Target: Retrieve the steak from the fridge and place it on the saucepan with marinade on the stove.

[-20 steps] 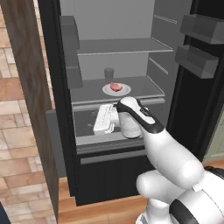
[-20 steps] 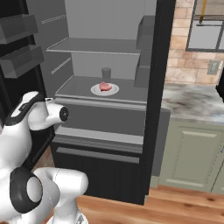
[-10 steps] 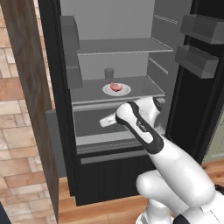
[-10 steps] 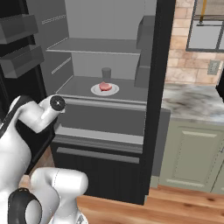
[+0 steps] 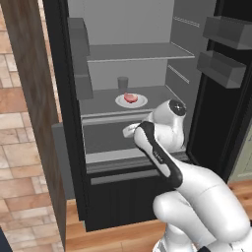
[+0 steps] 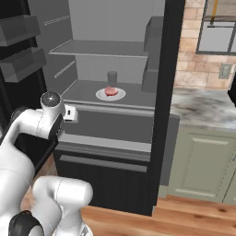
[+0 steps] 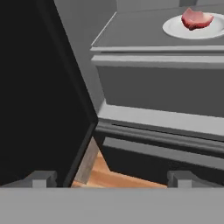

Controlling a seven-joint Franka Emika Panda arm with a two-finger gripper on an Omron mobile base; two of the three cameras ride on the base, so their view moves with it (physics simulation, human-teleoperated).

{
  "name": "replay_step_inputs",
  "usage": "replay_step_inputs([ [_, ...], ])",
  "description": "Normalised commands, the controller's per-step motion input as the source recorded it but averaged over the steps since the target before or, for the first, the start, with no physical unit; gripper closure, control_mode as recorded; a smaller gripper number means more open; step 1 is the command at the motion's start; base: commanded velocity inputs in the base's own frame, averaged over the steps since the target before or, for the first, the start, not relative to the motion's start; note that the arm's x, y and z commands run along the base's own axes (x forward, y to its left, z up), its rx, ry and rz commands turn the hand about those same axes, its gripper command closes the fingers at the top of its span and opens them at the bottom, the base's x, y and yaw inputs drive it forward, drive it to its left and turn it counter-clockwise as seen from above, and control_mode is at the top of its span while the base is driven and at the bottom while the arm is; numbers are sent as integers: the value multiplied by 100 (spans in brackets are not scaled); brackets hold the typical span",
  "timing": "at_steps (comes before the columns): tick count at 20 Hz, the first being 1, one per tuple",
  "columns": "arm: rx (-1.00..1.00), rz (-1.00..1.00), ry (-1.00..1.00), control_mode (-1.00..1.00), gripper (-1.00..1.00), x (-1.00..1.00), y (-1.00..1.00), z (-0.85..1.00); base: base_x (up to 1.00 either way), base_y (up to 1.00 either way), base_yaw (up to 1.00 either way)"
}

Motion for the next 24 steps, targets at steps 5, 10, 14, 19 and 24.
replay_step_inputs([
  [5, -11, -27, 1, -100, -100, 0, -47, -13, 0, 0, 0],
  [10, -7, -15, 0, -100, -100, -6, -25, -2, 0, 0, 0],
  [14, -1, -1, -7, -100, -100, -41, -20, 6, 0, 0, 0],
  [19, 0, 0, -2, -100, -100, -63, -26, 23, 0, 0, 0],
  [24, 0, 0, 0, -100, -100, -68, -29, 35, 0, 0, 0],
])
